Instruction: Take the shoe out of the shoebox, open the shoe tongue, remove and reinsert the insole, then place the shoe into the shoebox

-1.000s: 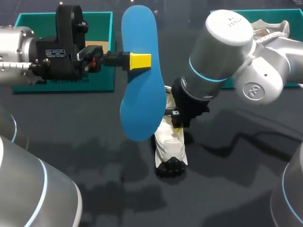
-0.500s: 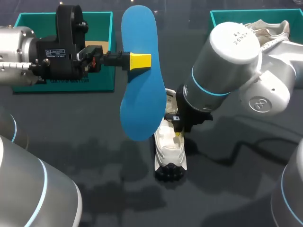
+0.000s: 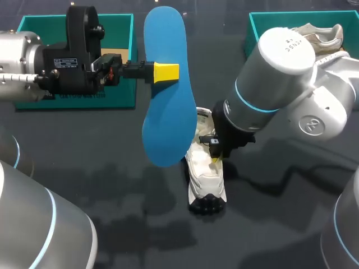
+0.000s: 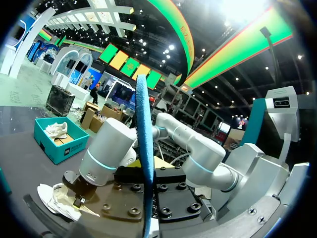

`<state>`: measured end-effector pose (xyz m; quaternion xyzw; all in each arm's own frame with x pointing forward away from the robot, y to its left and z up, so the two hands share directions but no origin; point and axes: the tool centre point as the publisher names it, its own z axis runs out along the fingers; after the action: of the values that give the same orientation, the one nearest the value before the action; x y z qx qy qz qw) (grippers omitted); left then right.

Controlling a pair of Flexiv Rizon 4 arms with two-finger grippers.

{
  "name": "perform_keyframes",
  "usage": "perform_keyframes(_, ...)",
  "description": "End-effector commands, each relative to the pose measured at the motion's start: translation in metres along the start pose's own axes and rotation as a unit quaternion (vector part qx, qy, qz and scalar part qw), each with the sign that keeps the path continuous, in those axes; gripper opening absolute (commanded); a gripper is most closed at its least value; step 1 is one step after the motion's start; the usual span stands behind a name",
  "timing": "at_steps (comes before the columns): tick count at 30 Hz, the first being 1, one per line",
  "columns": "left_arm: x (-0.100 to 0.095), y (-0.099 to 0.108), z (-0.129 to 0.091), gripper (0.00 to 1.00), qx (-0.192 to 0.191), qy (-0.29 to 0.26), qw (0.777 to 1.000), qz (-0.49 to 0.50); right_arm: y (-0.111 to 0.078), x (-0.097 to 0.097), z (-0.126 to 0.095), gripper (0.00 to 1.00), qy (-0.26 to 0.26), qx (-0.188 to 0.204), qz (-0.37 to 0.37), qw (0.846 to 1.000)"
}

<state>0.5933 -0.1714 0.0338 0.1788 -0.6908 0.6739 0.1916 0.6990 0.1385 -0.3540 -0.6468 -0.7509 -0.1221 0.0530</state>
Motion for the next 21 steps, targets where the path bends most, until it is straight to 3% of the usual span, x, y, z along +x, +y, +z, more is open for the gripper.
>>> perform_keyframes(1,-0.001,0.0,0.002,0.0,0.0,0.0,1.0,0.0,0.004,-0.003,0.013,0.0,0.017,0.005,0.003,1.0)
perform_keyframes(19,-0.001,0.0,0.002,0.0,0.0,0.0,1.0,0.0,-0.002,-0.006,0.029,0.0,0.035,0.004,0.023,0.999)
perform_keyframes(20,-0.001,0.0,0.002,0.0,0.0,0.0,1.0,0.0,-0.003,-0.006,0.03,0.03,0.036,0.003,0.025,0.999)
perform_keyframes(21,-0.001,0.0,0.002,0.0,0.0,0.0,1.0,0.0,-0.003,-0.005,0.03,0.21,0.037,0.003,0.025,0.999)
